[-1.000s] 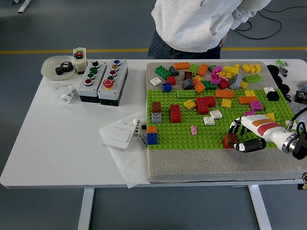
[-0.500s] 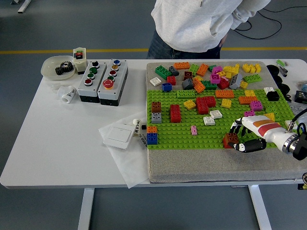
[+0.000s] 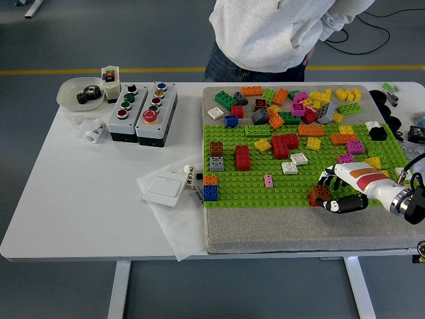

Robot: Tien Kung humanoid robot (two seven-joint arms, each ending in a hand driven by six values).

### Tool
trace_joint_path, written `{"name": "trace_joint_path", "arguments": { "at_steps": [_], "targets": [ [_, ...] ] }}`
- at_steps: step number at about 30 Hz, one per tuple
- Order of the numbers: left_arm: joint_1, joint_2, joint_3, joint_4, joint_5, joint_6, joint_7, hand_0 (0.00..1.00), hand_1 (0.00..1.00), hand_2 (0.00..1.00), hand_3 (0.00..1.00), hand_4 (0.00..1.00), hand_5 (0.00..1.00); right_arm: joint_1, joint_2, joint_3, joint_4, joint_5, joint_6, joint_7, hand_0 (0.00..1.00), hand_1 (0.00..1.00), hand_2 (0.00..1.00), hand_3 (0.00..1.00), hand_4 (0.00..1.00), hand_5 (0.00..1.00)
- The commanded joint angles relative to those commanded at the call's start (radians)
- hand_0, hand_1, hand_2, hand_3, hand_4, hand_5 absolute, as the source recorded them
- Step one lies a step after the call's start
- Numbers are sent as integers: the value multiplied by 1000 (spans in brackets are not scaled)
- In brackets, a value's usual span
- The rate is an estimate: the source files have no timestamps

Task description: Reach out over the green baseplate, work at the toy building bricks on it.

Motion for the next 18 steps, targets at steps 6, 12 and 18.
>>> {"name": "trace_joint_path", "arguments": {
  "at_steps": [6, 12, 18],
  "targets": [
    [0, 0, 1, 0, -1, 0, 0, 777, 812, 856, 771, 794, 696, 0, -1, 4, 2, 0, -1, 3, 470, 485, 568, 519, 779, 372],
    [1, 0, 1, 0, 0, 0, 1, 777, 813, 856, 771, 794, 697, 0, 0, 9, 2, 0, 2, 12, 493, 540, 644, 581, 870, 414],
    [1, 0, -2, 0, 3, -1, 0, 777, 812, 856, 771, 794, 697, -1, -1, 13, 1, -8, 22, 13, 531, 594, 705, 713, 998, 501]
  ]
}}
